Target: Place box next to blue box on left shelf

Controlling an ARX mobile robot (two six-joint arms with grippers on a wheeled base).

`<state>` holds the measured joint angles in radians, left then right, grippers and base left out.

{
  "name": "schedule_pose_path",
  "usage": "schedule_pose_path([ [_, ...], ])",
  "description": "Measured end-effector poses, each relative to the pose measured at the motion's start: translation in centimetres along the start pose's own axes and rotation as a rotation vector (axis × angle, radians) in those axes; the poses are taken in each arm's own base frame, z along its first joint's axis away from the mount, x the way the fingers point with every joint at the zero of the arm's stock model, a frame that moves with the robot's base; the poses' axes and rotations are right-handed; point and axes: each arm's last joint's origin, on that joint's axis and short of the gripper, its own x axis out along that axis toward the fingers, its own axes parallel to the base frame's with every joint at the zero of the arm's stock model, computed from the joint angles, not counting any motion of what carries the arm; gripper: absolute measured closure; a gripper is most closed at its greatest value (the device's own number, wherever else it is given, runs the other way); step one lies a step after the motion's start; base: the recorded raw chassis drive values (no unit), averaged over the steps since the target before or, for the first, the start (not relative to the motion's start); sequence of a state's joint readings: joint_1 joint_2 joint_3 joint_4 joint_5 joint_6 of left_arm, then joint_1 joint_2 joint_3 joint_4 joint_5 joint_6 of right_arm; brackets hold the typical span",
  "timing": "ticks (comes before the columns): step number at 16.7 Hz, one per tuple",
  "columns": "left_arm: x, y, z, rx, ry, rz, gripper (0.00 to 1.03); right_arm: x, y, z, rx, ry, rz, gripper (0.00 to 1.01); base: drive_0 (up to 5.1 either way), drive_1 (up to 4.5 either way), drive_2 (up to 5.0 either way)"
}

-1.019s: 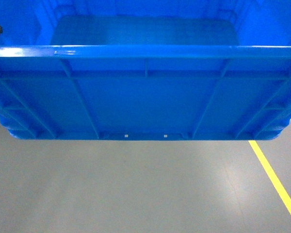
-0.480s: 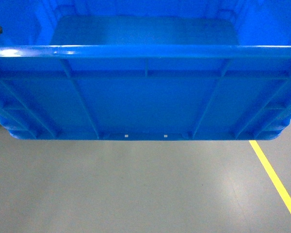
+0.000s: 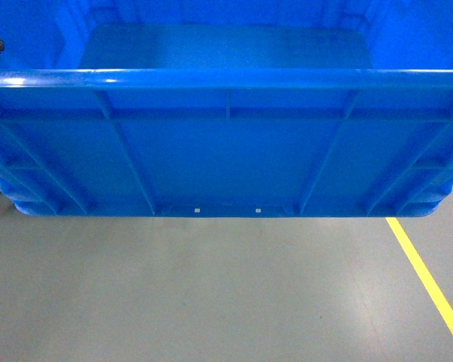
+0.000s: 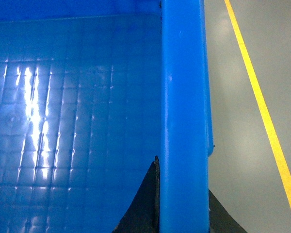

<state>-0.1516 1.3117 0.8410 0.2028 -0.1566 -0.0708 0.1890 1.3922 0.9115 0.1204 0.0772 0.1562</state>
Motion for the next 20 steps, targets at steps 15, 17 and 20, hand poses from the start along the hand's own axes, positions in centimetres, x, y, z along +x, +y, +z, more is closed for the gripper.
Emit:
schedule_pose_path([
  [15, 0.00, 0.00, -0.03, 0.000, 0.003, 0.001, 0.87, 0.00, 0.00, -0.03, 0.001, 0.003, 0.002, 0.93, 0.0, 4.27, -4.2],
  [17, 0.00, 0.00, -0.03, 0.000, 0.003, 0.001, 0.87, 0.00, 0.00, -0.02, 0.000, 0.001, 0.002, 0.93, 0.0, 4.13, -4.2],
  [20, 0.08, 0.00, -0.18, 0.002, 0.013, 0.002, 0.87, 0.21, -0.01, -0.24, 0.001, 0.014, 0.000, 0.94, -1.6, 0.87, 0.9],
])
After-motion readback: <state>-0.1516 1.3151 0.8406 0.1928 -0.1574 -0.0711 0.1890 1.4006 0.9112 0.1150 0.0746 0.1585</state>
